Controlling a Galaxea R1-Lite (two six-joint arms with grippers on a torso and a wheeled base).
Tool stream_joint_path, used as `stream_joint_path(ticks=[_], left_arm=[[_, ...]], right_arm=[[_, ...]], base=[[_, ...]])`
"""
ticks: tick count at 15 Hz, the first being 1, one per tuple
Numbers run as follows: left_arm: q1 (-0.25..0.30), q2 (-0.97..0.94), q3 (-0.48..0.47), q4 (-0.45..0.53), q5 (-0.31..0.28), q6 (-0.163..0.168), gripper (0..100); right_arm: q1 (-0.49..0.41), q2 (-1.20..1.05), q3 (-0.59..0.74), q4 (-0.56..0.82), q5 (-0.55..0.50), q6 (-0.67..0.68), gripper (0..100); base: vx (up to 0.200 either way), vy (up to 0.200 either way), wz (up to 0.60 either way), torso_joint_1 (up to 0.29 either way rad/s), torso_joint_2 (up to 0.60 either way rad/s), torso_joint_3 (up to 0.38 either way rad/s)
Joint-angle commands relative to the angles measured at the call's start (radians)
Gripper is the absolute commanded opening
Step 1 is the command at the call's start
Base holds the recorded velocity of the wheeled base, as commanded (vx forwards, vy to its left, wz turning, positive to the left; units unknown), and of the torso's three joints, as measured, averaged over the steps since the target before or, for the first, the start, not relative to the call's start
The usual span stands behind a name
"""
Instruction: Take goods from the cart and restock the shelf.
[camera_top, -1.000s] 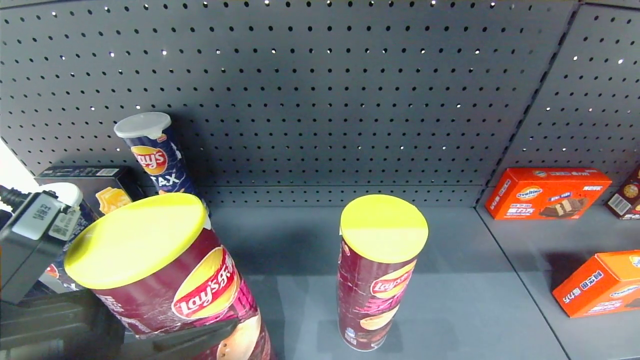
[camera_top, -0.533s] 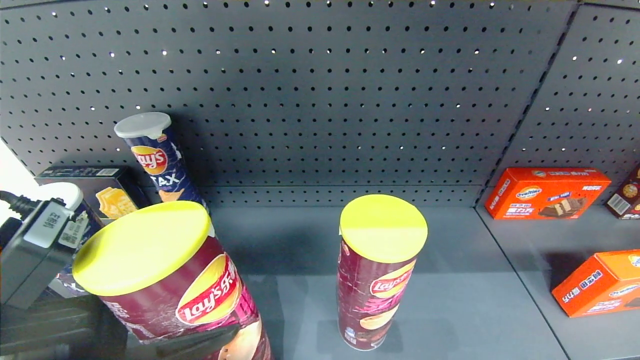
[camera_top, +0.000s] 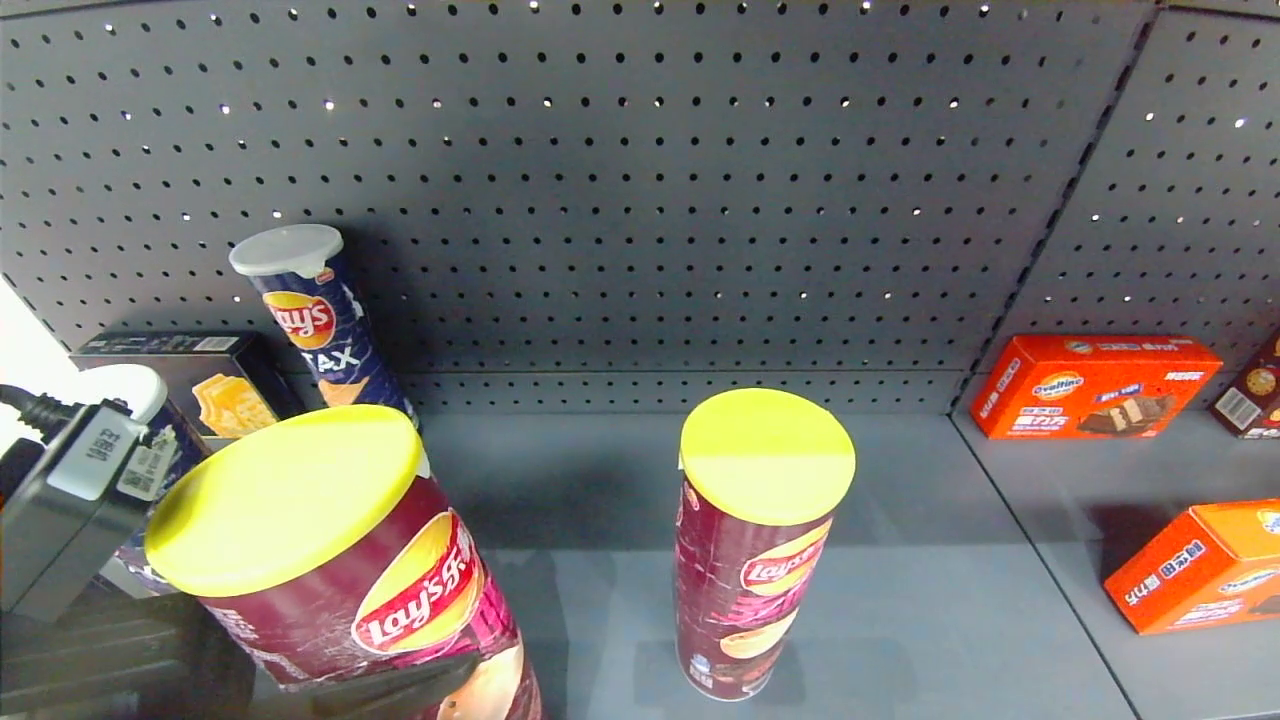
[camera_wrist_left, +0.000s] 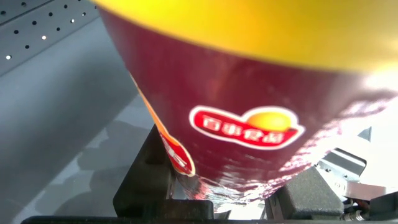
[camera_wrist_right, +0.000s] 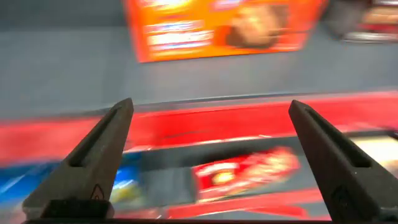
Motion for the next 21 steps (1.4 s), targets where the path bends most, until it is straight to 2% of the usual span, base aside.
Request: stream_joint_path(ticks=[1, 2, 3, 5, 9, 11, 12, 14, 15, 17, 19, 20, 21], left_arm=[[0.001, 0.001, 0.001, -0.001, 0.0, 0.001, 0], [0.001, 0.001, 0.001, -0.001, 0.0, 0.001, 0], [0.001, 0.001, 0.007, -0.002, 0.0, 0.001, 0], [-0.002, 0.001, 0.007, -0.002, 0.0, 0.002, 0], [0.001, 0.001, 0.006, -0.002, 0.0, 0.001, 0], [0.001, 0.001, 0.004, -0.002, 0.002, 0.002, 0], [0.001, 0.001, 0.006, -0.002, 0.002, 0.002, 0], [0.006, 0.001, 0.004, -0.001, 0.0, 0.021, 0], [0.006, 0.001, -0.002, -0.001, 0.002, 0.027, 0], [0.006, 0.004, -0.011, -0.001, 0.003, 0.042, 0], [0.006, 0.006, -0.01, 0.001, 0.003, 0.056, 0], [0.006, 0.009, -0.014, 0.001, 0.003, 0.056, 0], [0.004, 0.01, -0.019, 0.001, 0.002, 0.056, 0]], right_arm=[[-0.003, -0.007, 0.008, -0.01, -0.023, -0.014, 100], [0.01, -0.025, 0.006, -0.007, 0.007, -0.021, 100], [0.033, -0.077, 0.011, -0.013, 0.148, -0.027, 100], [0.03, -0.077, 0.009, -0.013, 0.199, -0.022, 100], [0.029, -0.077, 0.008, -0.009, 0.196, -0.002, 100], [0.029, -0.077, 0.013, -0.017, -0.036, 0.001, 100], [0.029, -0.077, 0.025, -0.041, -0.011, 0.004, 100], [0.029, -0.077, 0.036, -0.076, 0.129, -0.022, 100], [0.029, -0.077, 0.036, -0.075, 0.122, -0.028, 100], [0.029, -0.077, 0.036, -0.072, 0.038, 0.07, 100], [0.029, -0.077, 0.036, -0.072, 0.041, 0.03, 100], [0.03, -0.077, 0.036, -0.073, 0.078, -0.027, 100], [0.029, -0.077, 0.036, -0.066, 0.187, -0.047, 100]], base=[[0.0, 0.0, 0.0, 0.0, 0.0, 0.0], [0.0, 0.0, 0.0, 0.0, 0.0, 0.0], [0.0, 0.0, 0.0, 0.0, 0.0, 0.0], [0.0, 0.0, 0.0, 0.0, 0.0, 0.0], [0.0, 0.0, 0.0, 0.0, 0.0, 0.0], [0.0, 0.0, 0.0, 0.0, 0.0, 0.0], [0.0, 0.0, 0.0, 0.0, 0.0, 0.0], [0.0, 0.0, 0.0, 0.0, 0.0, 0.0], [0.0, 0.0, 0.0, 0.0, 0.0, 0.0], [0.0, 0.0, 0.0, 0.0, 0.0, 0.0], [0.0, 0.0, 0.0, 0.0, 0.0, 0.0], [0.0, 0.0, 0.0, 0.0, 0.0, 0.0], [0.0, 0.0, 0.0, 0.0, 0.0, 0.0]])
